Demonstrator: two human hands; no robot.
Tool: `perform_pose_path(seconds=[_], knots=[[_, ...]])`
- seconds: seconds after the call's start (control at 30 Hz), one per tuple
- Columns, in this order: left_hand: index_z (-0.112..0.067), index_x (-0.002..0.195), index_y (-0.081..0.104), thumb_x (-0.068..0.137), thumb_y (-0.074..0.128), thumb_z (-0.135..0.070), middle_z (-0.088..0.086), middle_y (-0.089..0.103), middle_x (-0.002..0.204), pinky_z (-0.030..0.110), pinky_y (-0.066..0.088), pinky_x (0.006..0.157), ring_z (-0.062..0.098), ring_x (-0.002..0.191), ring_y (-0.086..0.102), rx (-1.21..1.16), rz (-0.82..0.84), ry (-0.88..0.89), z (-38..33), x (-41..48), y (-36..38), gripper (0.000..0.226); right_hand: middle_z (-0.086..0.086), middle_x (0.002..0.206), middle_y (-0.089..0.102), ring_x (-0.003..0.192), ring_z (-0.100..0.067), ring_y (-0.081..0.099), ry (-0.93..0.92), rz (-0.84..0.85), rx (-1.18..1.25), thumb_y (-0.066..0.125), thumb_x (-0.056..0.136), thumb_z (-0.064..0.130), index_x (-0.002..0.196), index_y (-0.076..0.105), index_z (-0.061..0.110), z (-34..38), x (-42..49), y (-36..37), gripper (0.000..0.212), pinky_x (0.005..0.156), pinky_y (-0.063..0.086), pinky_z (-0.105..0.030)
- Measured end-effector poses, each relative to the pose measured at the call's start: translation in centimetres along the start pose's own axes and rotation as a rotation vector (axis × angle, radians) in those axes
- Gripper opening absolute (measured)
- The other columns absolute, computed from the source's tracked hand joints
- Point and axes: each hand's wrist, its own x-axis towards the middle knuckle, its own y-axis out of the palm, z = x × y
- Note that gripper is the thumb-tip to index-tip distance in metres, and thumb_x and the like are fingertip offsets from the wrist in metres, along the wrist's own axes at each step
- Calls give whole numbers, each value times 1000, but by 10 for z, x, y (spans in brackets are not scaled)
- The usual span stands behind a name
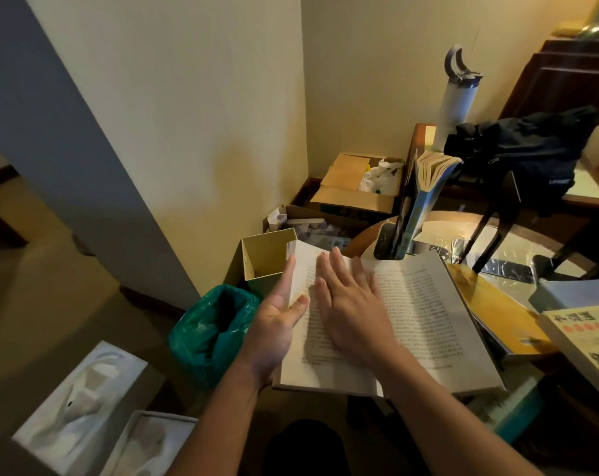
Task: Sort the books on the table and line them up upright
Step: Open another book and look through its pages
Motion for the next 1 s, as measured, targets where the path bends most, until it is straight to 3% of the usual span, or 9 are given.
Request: perform_pose_path(seconds=[0.17,0.4,0.6,0.73,0.83,1.0], knots=[[-62,145,30,104,47,-23,-18,49,145,48,59,88,14,116,64,-19,-8,-4,2,3,0,58,10,165,-14,149,-22,-25,1,-14,-3,5,105,55,158,-9,30,1,8,3,61,123,-10,-51],[-59,144,36,101,51,-24,-20,46,150,51,48,107,12,136,49,-61,25,0,10,2,0,58,19,160,-21,146,-9,-31,-17,76,-8,5,105,52,156,-10,37,13,-62,1,55,123,-15,-45],[-65,141,32,103,49,-22,-20,42,151,48,56,96,17,127,56,38,6,13,-5,3,7,60,15,165,-9,149,-10,-22,19,-1,160,12,107,50,159,-2,31,-3,1,-7,58,125,-6,-47],[-59,146,29,103,50,-20,-22,47,147,34,61,81,11,116,64,39,-37,25,-4,1,8,62,20,160,-25,143,-8,-35,-29,52,53,9,106,52,156,-13,37,8,-58,-2,57,122,-15,-42],[-59,146,29,103,50,-21,-24,50,143,33,61,83,5,113,65,33,-34,15,-3,0,7,62,26,153,-34,138,-1,-42,-24,116,24,8,105,49,151,-22,42,19,-93,-3,55,118,-22,-36],[-65,141,32,103,49,-18,-25,52,139,35,61,79,8,109,67,6,-16,18,-8,-3,11,63,14,163,-18,147,-11,-26,-15,49,93,24,107,44,158,-11,30,0,-34,-7,64,125,-7,-45]])
